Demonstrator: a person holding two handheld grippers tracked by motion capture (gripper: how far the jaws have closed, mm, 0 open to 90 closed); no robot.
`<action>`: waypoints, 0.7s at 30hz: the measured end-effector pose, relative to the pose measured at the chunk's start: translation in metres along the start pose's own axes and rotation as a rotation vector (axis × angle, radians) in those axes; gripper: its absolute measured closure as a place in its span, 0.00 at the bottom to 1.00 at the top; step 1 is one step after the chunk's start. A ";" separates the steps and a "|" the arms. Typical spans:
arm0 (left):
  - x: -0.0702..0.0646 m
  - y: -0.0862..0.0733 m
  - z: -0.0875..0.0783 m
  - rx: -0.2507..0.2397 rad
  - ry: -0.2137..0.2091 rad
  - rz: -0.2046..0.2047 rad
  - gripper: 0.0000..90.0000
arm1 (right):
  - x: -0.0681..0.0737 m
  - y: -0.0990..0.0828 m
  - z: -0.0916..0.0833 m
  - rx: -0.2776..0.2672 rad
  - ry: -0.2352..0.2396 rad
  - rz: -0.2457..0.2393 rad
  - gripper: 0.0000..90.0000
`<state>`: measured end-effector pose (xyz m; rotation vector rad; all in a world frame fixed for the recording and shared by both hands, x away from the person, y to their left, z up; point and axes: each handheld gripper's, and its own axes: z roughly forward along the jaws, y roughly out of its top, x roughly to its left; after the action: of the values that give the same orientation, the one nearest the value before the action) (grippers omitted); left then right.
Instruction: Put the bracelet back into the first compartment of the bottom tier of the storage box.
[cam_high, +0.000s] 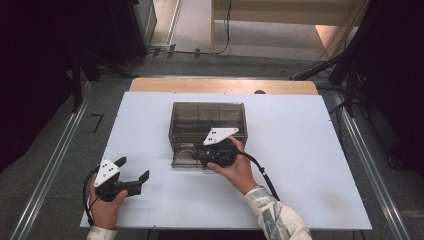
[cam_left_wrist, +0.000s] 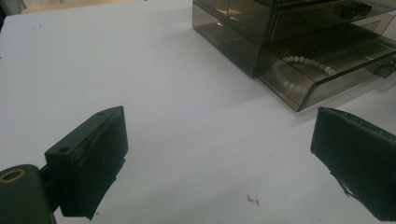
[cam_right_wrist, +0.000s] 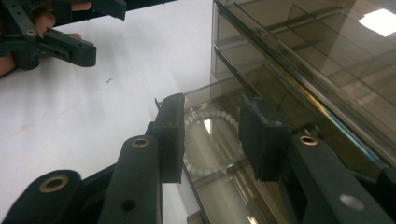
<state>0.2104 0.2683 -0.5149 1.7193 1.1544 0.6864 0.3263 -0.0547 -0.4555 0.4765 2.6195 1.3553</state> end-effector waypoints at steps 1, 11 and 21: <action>0.000 0.000 0.000 -0.001 0.000 -0.001 0.05 | 0.000 -0.001 -0.001 0.000 -0.001 0.001 0.65; 0.000 0.000 0.000 0.000 0.001 -0.001 0.05 | -0.002 -0.013 -0.017 0.005 -0.009 -0.001 0.59; 0.000 0.000 0.001 0.002 0.003 -0.001 0.05 | -0.004 -0.028 -0.036 0.012 -0.056 -0.013 0.45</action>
<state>0.2107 0.2676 -0.5150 1.7195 1.1580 0.6875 0.3140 -0.0983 -0.4573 0.4916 2.5827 1.3032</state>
